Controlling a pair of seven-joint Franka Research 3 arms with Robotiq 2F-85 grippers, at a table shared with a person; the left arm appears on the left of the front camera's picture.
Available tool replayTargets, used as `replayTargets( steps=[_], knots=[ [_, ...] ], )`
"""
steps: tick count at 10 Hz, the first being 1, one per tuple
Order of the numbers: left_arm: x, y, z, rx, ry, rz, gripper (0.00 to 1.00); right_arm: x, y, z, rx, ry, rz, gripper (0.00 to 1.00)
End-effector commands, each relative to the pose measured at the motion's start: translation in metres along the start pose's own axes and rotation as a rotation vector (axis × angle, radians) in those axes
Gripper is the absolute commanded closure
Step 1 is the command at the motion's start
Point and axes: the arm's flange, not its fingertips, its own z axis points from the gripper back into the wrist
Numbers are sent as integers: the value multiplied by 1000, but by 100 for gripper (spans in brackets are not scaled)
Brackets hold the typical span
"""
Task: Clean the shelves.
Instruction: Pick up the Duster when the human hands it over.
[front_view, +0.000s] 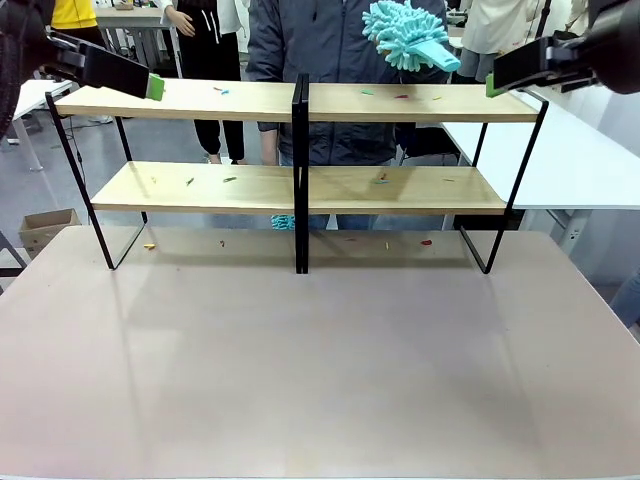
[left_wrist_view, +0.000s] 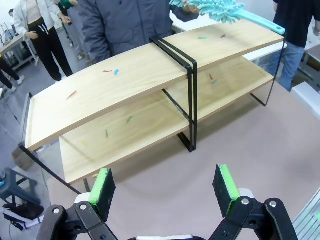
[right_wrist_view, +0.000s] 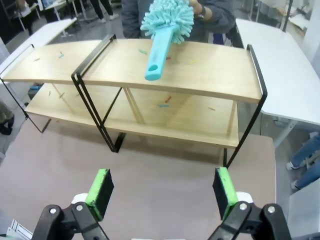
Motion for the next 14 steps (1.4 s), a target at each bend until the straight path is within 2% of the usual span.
replayTargets(
  steps=[1,5,11,14],
  knots=[
    [1,0,1,2,-10,-1,0,-1,6,-9,16,-6,-13,0],
    [1,0,1,2,-10,-1,0,-4,17,-22,29,-35,90,0],
    [1,0,1,2,-10,-1,0,-13,28,-32,-43,-21,123,0],
    [1,0,1,2,-10,-1,0,-26,26,-23,-44,-26,135,0]
  ],
)
